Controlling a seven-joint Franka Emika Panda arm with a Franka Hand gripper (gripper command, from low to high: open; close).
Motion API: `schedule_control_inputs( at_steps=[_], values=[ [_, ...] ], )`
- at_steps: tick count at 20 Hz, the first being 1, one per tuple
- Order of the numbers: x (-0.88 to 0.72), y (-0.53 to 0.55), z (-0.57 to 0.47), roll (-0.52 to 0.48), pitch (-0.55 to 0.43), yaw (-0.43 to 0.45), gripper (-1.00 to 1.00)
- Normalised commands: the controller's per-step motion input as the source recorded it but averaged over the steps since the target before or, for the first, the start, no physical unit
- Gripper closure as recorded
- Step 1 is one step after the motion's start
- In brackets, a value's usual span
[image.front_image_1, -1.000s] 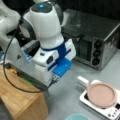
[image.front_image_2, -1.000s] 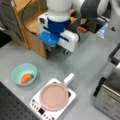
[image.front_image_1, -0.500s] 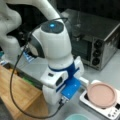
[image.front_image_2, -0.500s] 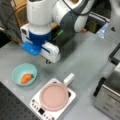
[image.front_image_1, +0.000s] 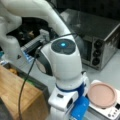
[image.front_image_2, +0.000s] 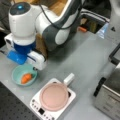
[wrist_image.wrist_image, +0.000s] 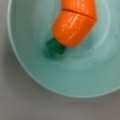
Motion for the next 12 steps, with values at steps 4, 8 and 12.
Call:
schedule_control_inputs(
  at_steps=[4, 8, 12],
  values=[
    [0.64, -0.23, -0.01, 0.249, 0.195, 0.045, -1.0],
    [0.51, -0.15, 0.04, 0.242, 0.188, 0.015, -1.0],
    [0.37, -0.12, 0.1, 0.259, 0.173, 0.01, -1.0]
  ],
)
